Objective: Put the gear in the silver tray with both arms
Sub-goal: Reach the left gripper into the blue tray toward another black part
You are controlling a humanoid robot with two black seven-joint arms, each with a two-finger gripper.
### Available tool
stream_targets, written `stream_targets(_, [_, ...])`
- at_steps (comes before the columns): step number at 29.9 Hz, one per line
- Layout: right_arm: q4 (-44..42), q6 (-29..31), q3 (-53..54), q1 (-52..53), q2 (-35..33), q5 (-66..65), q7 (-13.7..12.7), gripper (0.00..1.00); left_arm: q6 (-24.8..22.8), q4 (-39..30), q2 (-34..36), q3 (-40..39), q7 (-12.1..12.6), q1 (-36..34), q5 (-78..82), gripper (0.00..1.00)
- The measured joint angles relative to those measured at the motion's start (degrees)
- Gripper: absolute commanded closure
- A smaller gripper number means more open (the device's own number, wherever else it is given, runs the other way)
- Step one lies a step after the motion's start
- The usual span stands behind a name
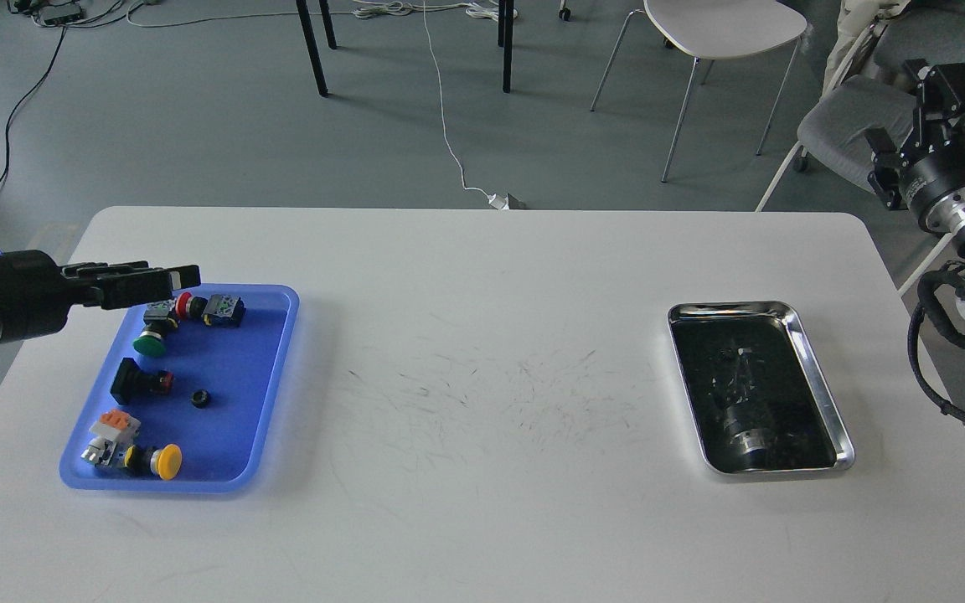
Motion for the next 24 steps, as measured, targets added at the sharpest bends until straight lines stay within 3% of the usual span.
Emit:
stream_targets(4, [0.00, 0.00, 0.00, -0.06, 0.29, 0.00, 0.00, 0.06, -3.15, -1.62, 0.69, 0.72, 0.00, 0.72, -1.15, 0.01])
stream_targets(11, [0.01, 0.00, 0.09, -0.06, 0.52, 0.00, 0.00, 0.06, -4.25, -5.34, 1.00, 0.80, 0.00, 0.68, 1.36, 0.02])
stream_targets(18, [-0.01, -0.01, 0.10, -0.02, 0.35, 0.00, 0.00, 0.06, -1.95, -6.21, -0.10, 0.77, 0.00, 0.68, 19.90, 0.02])
stream_targets(24, [-0.01, -0.18, 0.12, -0.22, 0.30, 0.00, 0.00, 0.06, 0.88, -6.06, -3.26, 2.60, 0.00, 1.02, 26.70, 0.03])
